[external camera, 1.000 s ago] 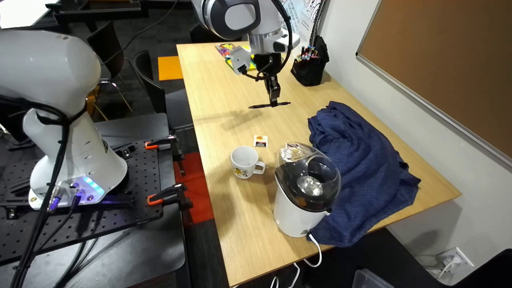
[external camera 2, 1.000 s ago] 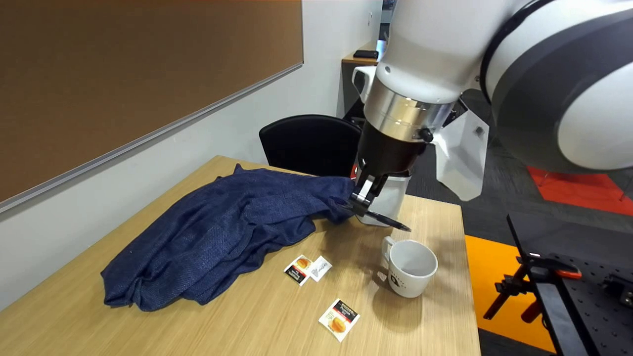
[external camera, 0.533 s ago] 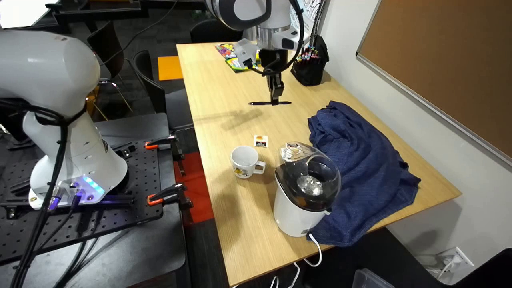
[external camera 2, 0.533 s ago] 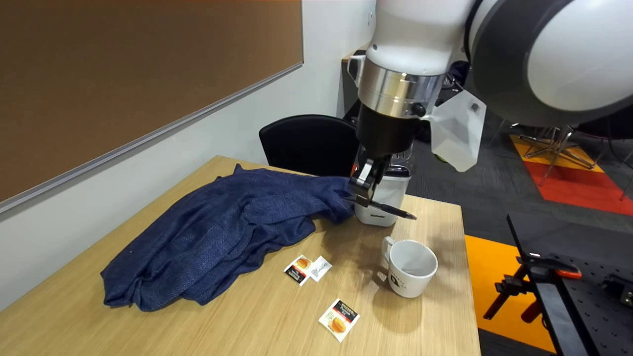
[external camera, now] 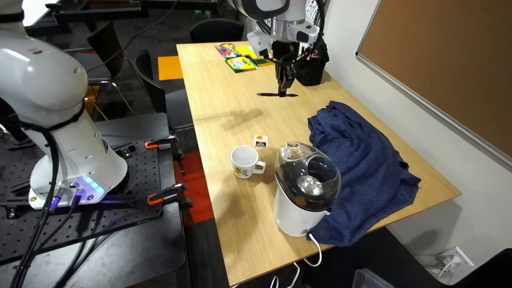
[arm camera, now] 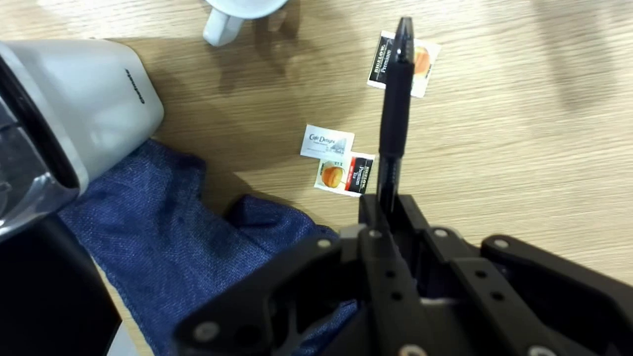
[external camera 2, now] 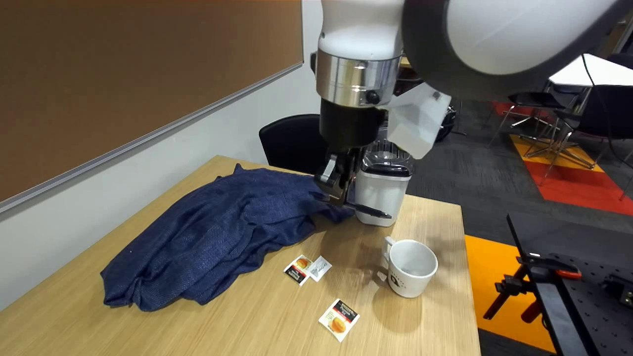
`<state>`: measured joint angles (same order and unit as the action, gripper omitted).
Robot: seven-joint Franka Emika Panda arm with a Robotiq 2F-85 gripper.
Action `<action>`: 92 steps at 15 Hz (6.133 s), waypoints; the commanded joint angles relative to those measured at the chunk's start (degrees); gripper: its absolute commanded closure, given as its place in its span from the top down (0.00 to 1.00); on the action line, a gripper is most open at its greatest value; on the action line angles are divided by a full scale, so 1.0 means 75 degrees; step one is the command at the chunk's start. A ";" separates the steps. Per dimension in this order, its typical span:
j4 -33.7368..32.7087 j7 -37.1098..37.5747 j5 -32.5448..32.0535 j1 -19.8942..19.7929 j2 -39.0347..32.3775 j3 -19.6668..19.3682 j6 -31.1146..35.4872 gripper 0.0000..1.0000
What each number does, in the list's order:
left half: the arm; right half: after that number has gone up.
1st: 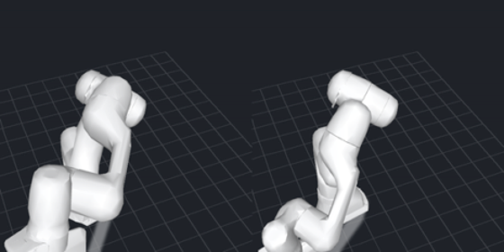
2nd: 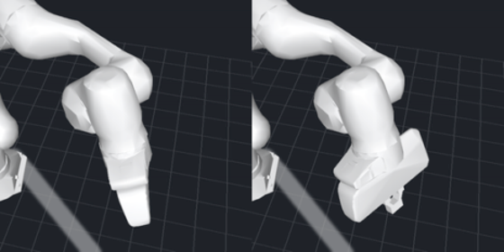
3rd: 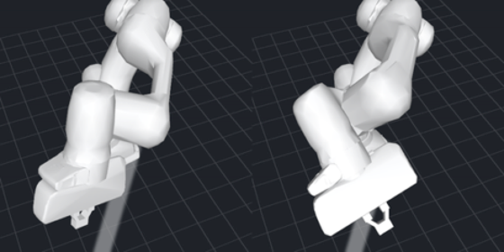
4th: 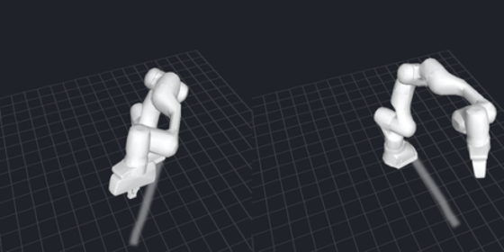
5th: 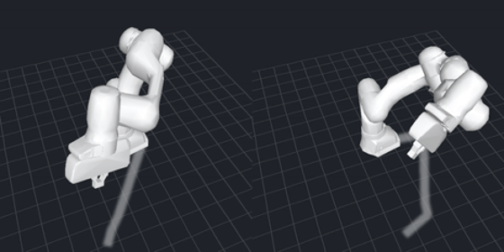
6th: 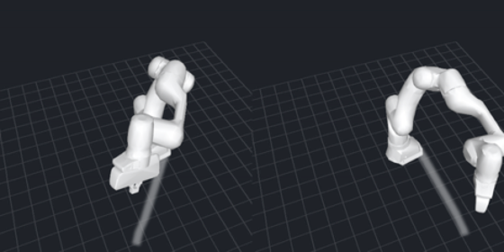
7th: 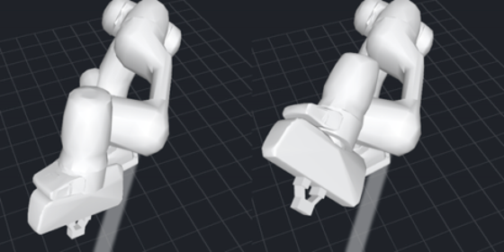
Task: Pick the pen from the table and place it in the white cup
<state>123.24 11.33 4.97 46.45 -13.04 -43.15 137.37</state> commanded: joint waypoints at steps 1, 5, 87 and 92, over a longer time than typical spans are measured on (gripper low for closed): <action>-0.1090 -0.0131 0.0068 -0.2084 -0.0669 0.1965 -0.0627 0.03; -0.1335 0.0160 -0.0682 -0.3894 -0.0809 0.3873 -0.0265 0.03; -0.0757 1.6707 -0.9181 -0.3952 -0.2868 0.6497 -0.6386 1.00; -0.0566 1.6986 -0.9204 -0.3942 -0.2063 0.6537 -0.6938 1.00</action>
<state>115.70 136.21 -62.93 17.05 -33.79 4.98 87.82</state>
